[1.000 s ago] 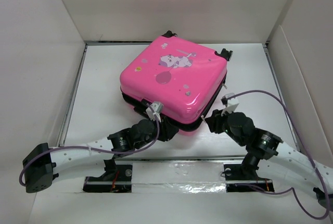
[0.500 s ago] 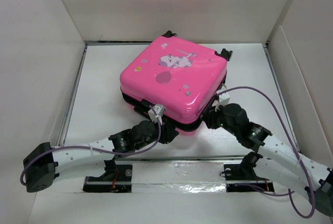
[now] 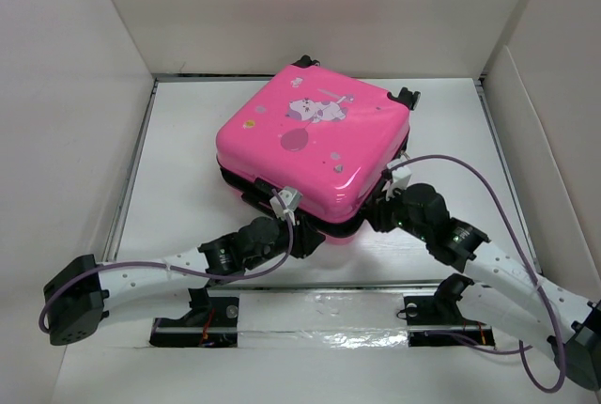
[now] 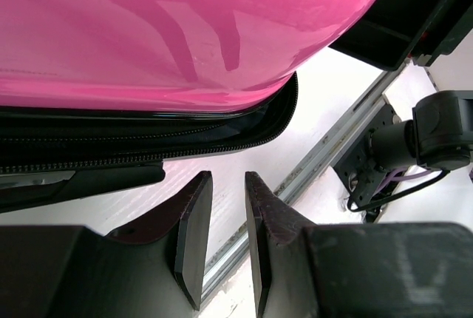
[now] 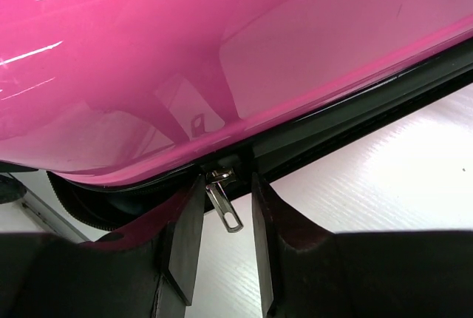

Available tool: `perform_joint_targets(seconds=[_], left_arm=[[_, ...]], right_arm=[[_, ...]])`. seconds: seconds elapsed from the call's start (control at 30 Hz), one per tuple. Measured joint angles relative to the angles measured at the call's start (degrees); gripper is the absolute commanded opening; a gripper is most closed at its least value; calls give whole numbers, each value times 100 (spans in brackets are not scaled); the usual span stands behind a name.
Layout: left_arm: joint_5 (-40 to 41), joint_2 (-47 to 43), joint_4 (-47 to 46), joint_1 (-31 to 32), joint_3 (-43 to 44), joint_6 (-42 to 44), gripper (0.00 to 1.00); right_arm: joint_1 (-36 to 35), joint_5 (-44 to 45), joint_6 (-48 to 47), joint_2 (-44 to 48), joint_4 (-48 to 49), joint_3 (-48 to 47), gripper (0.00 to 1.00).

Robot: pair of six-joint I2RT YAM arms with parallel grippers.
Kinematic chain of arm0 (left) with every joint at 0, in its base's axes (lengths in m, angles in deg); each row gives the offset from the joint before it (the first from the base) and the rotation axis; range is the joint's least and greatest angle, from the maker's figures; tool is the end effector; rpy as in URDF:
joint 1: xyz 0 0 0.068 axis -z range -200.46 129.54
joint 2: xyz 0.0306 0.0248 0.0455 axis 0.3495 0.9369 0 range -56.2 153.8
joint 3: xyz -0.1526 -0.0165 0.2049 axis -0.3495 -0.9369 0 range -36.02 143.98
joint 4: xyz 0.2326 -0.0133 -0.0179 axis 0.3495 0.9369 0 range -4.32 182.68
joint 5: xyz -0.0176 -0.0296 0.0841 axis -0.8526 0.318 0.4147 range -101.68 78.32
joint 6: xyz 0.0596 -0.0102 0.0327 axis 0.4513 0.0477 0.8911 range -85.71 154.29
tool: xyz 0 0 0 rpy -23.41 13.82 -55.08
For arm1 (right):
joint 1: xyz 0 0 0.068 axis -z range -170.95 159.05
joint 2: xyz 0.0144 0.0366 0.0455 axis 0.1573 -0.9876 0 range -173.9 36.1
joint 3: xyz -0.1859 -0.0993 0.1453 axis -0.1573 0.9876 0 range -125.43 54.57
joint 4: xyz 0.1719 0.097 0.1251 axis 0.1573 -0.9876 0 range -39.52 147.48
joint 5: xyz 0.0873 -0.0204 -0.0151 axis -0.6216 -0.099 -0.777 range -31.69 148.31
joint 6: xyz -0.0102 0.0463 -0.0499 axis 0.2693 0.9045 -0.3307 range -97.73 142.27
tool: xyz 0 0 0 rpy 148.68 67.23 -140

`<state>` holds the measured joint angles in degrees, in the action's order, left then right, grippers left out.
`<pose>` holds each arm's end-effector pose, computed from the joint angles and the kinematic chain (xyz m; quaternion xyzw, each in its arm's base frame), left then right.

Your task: Pack the luggage

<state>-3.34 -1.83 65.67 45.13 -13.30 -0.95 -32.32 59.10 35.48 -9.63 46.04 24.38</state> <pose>0.0972 -0.1944 0.2261 0.1580 0.7582 -0.4497 0.4449 0.1407 0.1228 0.2315 -0.2039 0.8278 0.2344 0.4672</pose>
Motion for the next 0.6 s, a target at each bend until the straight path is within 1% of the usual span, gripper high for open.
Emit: perform_joint_targets(seconds=[0.07,0.1,0.13,0.27,0.37,0.4,0.43,0.47,0.5,0.57,0.6], left_arm=[[-20,20,-79,-2,-39,28,22],[-37,22,-109,-2,-68,33,22],[-44,22,-125,0,-96,37,22],[-83,52,-175,-2,-151,61,22],[-107,76,-256,-2,-160,85,22],[-122,76,-297,-2,-170,92,22],[-136,81,-339,-2,-175,98,22],[-155,94,-382,0,-177,101,22],[-181,114,-431,0,-177,111,22],[-223,170,-514,0,-177,138,22],[-238,203,-553,0,-177,144,22]], right_arm=[[20,-44,7,33,-48,-7,38],[20,-68,11,55,-83,-7,42],[17,-109,26,81,-129,-7,43],[181,-341,52,15,-164,-15,43],[282,-531,50,-192,-162,-107,40],[306,-570,50,-260,-166,-149,36],[315,-592,48,-304,-188,-184,35],[321,-599,50,-317,-203,-201,31],[332,-601,55,-315,-203,-201,25],[369,-669,98,-299,-199,-201,20],[380,-706,98,-286,-203,-199,15]])
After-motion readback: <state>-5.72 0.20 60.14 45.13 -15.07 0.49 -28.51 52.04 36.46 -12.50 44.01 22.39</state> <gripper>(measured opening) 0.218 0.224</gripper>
